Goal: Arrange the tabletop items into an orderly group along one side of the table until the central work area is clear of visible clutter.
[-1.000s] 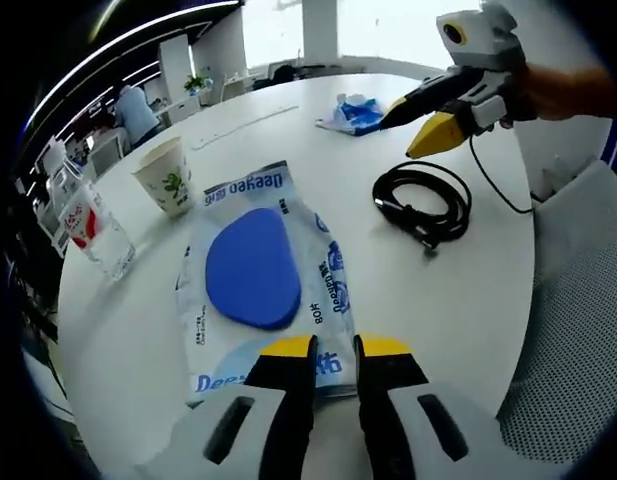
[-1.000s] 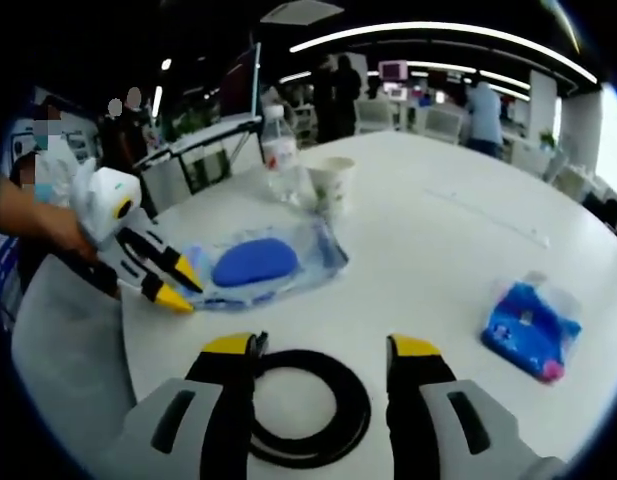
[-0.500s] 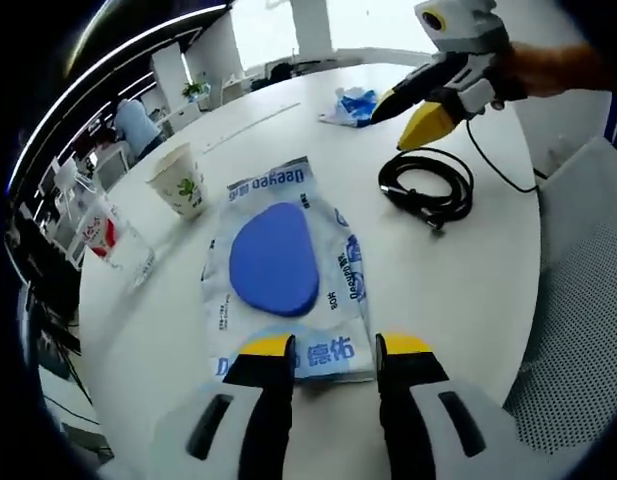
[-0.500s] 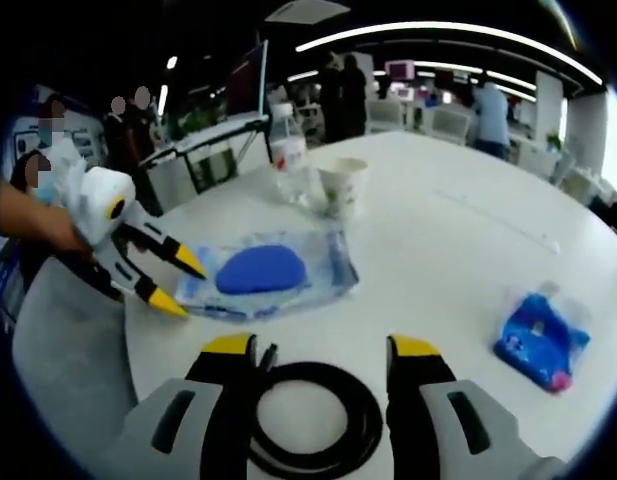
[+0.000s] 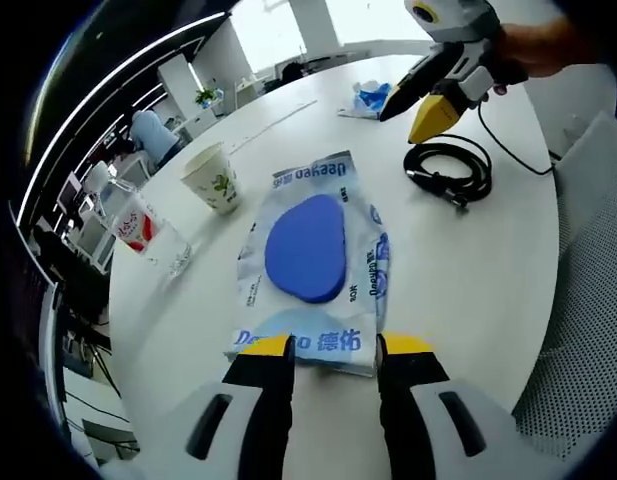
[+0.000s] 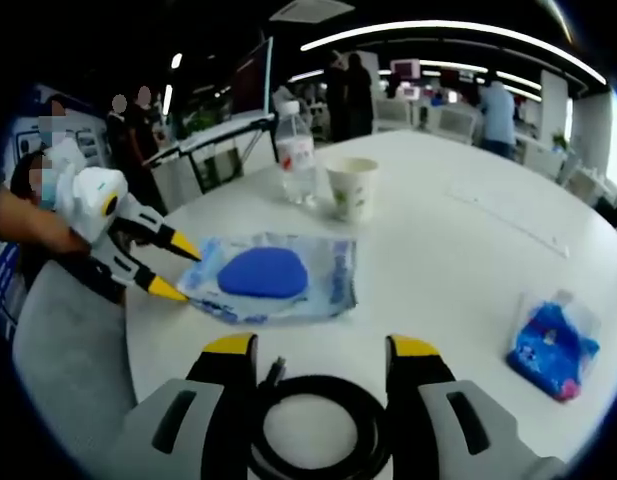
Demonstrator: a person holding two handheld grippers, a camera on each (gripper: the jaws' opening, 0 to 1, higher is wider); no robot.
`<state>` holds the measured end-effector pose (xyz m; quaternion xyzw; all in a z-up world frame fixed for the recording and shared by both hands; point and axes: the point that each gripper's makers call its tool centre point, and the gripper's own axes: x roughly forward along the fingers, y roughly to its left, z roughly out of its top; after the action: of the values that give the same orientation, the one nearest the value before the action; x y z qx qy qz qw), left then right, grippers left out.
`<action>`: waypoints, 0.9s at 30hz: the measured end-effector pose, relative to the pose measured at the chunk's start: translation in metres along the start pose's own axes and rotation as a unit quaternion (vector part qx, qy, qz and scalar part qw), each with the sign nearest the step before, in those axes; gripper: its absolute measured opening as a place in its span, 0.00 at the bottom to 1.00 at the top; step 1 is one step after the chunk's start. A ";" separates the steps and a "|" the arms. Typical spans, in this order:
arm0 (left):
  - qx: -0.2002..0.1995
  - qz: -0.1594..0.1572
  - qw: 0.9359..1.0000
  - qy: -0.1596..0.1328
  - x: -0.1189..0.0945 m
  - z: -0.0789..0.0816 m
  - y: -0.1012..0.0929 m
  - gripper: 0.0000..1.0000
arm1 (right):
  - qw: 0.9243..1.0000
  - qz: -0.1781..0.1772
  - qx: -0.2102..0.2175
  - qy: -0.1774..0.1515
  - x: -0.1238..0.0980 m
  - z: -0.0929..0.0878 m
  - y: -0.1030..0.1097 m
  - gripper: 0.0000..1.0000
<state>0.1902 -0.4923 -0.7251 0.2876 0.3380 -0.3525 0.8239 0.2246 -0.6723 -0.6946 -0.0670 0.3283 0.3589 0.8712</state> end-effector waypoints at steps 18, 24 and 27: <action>-0.106 0.060 0.993 -0.004 -0.015 -0.011 0.027 0.25 | 1.000 0.011 0.000 0.009 0.019 0.006 0.007 0.36; -0.173 0.064 0.983 -0.006 -0.013 -0.015 0.034 0.25 | 1.000 0.010 -0.003 0.016 0.027 0.006 0.007 0.32; -0.182 0.065 0.981 -0.001 -0.010 -0.019 0.038 0.25 | 1.000 0.008 -0.003 0.016 0.030 0.007 0.006 0.30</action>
<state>0.2078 -0.4525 -0.7202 0.1542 0.3761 -0.2312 0.8839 0.2399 -0.6477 -0.7068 -0.0723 0.3420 0.3660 0.8625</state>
